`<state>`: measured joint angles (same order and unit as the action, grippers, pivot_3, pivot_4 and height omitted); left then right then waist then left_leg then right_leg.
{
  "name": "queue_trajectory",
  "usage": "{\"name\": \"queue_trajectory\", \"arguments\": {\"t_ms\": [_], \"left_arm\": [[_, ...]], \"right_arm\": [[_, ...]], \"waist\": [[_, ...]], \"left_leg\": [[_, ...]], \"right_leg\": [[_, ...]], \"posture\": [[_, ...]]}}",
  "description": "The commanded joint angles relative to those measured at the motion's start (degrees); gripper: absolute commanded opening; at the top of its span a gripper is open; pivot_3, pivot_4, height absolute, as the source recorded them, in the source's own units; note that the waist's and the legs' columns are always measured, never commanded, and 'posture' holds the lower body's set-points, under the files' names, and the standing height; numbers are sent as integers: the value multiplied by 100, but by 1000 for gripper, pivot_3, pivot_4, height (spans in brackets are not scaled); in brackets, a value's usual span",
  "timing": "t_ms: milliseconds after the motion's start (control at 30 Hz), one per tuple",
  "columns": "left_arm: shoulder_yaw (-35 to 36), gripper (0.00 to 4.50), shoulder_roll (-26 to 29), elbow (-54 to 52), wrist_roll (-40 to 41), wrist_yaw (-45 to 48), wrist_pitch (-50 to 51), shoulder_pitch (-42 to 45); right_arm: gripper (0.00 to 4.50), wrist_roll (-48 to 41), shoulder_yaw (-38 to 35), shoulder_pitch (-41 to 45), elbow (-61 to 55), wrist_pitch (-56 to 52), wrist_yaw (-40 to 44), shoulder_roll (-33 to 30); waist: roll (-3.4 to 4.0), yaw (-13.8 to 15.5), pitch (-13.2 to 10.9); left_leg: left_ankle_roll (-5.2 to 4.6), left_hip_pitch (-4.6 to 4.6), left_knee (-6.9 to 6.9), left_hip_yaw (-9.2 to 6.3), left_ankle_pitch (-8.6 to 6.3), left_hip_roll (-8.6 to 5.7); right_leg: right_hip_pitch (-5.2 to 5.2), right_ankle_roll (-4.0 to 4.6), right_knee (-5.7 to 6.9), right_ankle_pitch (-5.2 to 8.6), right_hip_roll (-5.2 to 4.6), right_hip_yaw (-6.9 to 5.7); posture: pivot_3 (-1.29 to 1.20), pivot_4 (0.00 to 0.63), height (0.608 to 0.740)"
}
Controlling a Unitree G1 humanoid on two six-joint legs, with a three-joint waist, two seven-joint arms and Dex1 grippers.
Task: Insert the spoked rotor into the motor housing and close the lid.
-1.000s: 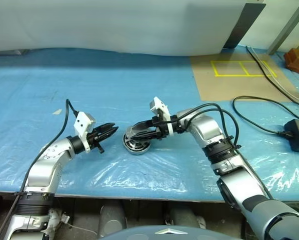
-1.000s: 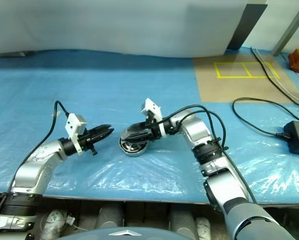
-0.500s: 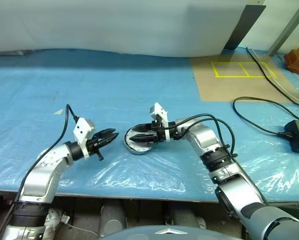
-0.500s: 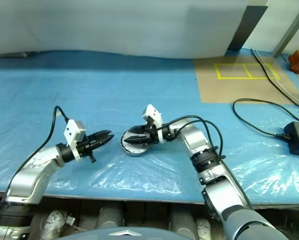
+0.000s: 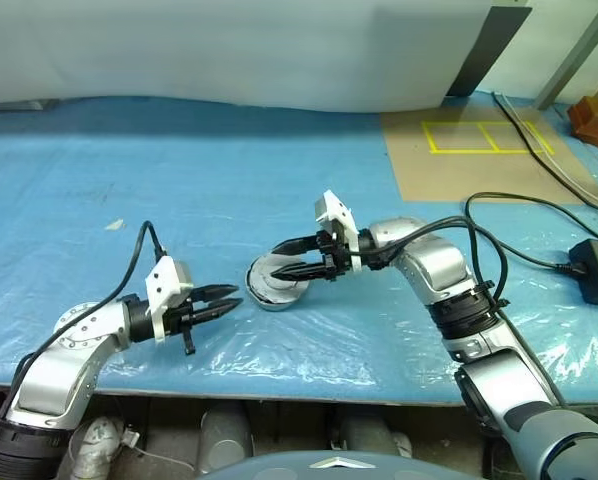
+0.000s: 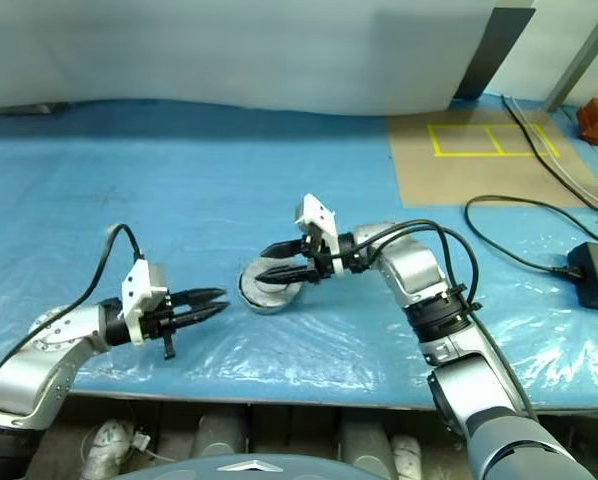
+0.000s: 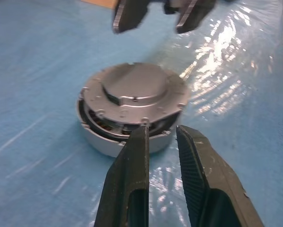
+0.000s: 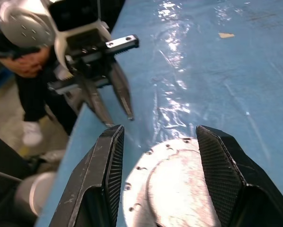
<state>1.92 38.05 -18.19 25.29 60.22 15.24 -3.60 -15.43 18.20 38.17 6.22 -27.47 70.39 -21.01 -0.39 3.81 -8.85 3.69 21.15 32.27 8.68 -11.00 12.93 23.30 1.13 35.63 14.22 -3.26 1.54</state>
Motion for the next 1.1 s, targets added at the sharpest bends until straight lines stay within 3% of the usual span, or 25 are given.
{"name": "queue_trajectory", "arguments": {"t_ms": [33,133,267,300,1100], "left_arm": [[4,960,80,-224,43,80,-103,-11],[9,960,71,-237,53,67,-86,-7],[-35,960,39,-256,46,41,-77,-22],[-38,960,29,-256,47,32,-72,-20],[-131,960,41,-97,-136,-184,-129,-24]], "right_arm": [[2499,308,128,59,-62,684,-2,-102],[3077,316,113,-1,-41,841,1,-108],[4417,313,112,-59,26,1003,-40,-46],[4488,317,127,-63,25,1004,-30,-44],[4488,1076,522,-399,1024,1501,-484,279]], "waist": [[0,0,0],[0,-1,0],[0,-3,0],[0,-3,0],[-2,-41,1]], "left_leg": [[0,0,0,0,0,0],[0,0,1,0,0,0],[0,0,1,0,0,0],[0,-1,1,0,0,0],[0,-5,10,0,0,0]], "right_leg": [[0,0,1,0,0,0],[-1,-1,1,-1,0,1],[-1,-10,2,-6,1,2],[-1,-10,2,-6,1,2],[-6,-9,9,-6,2,4]], "posture": [[0,150,740],[0,150,740],[0,150,740],[0,150,740],[0,150,740]]}}
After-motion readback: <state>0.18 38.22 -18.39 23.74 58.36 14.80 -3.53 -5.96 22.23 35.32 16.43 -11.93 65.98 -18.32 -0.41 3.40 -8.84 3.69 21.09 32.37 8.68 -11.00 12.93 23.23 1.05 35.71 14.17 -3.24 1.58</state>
